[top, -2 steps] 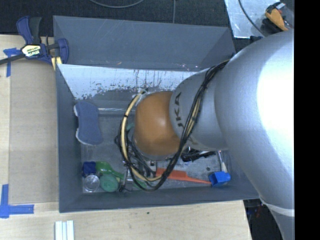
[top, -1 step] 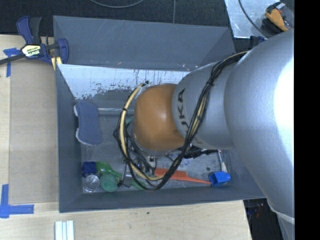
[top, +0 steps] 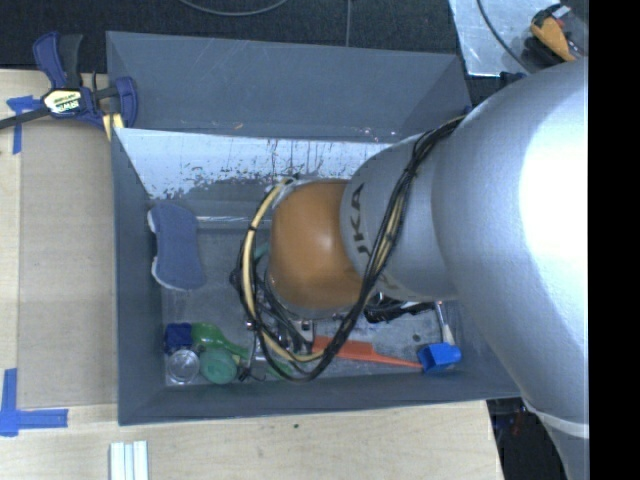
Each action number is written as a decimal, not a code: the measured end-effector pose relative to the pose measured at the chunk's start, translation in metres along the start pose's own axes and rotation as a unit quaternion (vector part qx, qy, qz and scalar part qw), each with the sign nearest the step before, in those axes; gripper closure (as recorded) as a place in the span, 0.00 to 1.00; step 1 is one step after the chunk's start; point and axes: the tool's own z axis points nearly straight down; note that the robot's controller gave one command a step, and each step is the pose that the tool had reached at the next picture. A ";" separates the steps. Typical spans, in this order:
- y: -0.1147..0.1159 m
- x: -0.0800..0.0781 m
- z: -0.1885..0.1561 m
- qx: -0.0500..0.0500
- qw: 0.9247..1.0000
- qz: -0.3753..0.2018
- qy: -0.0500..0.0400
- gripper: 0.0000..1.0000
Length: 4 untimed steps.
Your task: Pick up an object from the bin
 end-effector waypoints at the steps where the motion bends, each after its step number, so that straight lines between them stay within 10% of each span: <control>1: 0.014 -0.014 0.009 -0.004 0.991 0.134 -0.006 0.00; 2: 0.000 -0.001 0.000 0.000 1.000 0.003 -0.001 1.00; 4: -0.001 0.001 -0.014 0.001 1.000 0.003 0.003 1.00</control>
Offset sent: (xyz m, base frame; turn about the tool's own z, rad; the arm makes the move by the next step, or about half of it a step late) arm 0.0004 0.0002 0.0000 0.0046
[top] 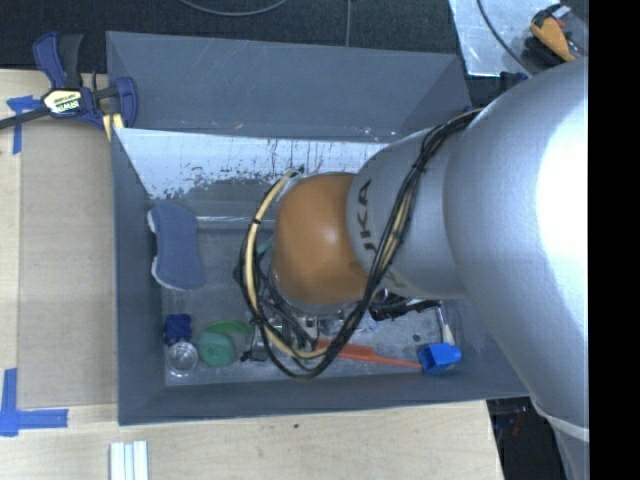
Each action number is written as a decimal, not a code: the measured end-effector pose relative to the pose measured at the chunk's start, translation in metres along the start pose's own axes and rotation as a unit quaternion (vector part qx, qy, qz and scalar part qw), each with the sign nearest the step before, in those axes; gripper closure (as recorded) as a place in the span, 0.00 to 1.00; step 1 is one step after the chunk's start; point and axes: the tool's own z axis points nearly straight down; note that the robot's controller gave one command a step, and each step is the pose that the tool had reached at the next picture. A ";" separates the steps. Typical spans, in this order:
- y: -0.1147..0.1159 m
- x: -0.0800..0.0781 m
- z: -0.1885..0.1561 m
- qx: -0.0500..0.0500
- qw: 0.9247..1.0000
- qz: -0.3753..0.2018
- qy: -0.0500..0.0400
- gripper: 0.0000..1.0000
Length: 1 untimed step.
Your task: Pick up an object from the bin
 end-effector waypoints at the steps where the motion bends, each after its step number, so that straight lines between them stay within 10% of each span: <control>1: 0.001 -0.002 -0.031 -0.002 1.000 0.000 -0.004 1.00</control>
Offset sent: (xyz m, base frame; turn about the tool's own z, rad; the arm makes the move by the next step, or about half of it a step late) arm 0.0017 0.0004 0.0840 0.0002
